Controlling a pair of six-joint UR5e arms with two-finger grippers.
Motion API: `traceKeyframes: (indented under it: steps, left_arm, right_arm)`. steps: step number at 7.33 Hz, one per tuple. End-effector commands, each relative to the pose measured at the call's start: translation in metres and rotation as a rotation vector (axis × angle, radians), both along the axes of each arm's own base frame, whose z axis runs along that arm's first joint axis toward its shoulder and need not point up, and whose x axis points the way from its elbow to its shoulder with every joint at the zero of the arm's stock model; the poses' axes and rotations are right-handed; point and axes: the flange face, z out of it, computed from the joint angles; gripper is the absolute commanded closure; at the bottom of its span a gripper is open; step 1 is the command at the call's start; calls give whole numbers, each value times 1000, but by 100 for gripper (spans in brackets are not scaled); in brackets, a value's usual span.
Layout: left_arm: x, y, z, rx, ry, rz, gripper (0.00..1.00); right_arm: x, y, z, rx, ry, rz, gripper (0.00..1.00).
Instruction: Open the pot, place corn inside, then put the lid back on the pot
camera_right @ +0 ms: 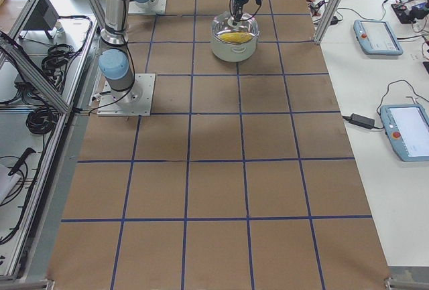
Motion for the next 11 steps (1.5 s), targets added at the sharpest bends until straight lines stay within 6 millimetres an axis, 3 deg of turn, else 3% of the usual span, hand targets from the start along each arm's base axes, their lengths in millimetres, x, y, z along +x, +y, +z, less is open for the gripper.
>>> traceKeyframes:
  steps: [1,8,9,10,11]
  left_arm:
    - [1,0,-1,1,0,1,0]
    - [0,0,-1,1,0,0,0]
    - [-1,0,-1,1,0,-2,0]
    - [-1,0,-1,1,0,-2,0]
    - [-1,0,-1,1,2,-2,0]
  right_arm:
    - [0,2,0,10,3,0,56]
    - [-2,3,1,22,7,-2,55]
    - [-1,0,4,16,3,0,34]
    - [1,-3,11,5,-8,-1,18]
    - [2,-5,15,-3,-12,-2,17]
